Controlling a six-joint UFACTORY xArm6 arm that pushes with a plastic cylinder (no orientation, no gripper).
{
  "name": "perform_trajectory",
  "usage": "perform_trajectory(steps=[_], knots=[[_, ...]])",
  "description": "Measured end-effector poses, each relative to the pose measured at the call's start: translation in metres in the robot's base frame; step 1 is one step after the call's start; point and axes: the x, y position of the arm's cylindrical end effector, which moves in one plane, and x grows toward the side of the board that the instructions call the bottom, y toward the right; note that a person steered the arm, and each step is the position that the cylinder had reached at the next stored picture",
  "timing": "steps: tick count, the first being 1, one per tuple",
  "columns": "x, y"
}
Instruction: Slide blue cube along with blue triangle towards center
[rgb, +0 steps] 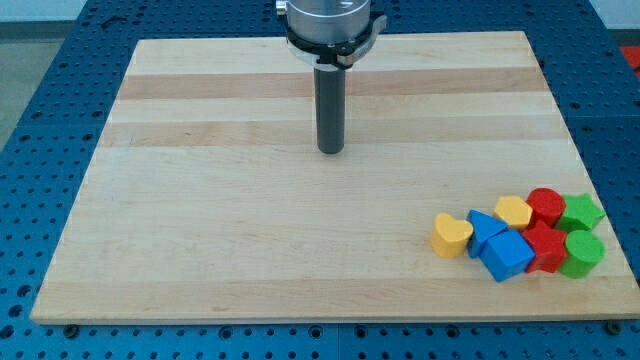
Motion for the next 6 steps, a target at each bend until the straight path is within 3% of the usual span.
perform_trajectory(steps=[1, 2, 5, 6], knots=[[0.085, 0.012], [0.09, 0.012], [0.191, 0.012], [0.199, 0.012]])
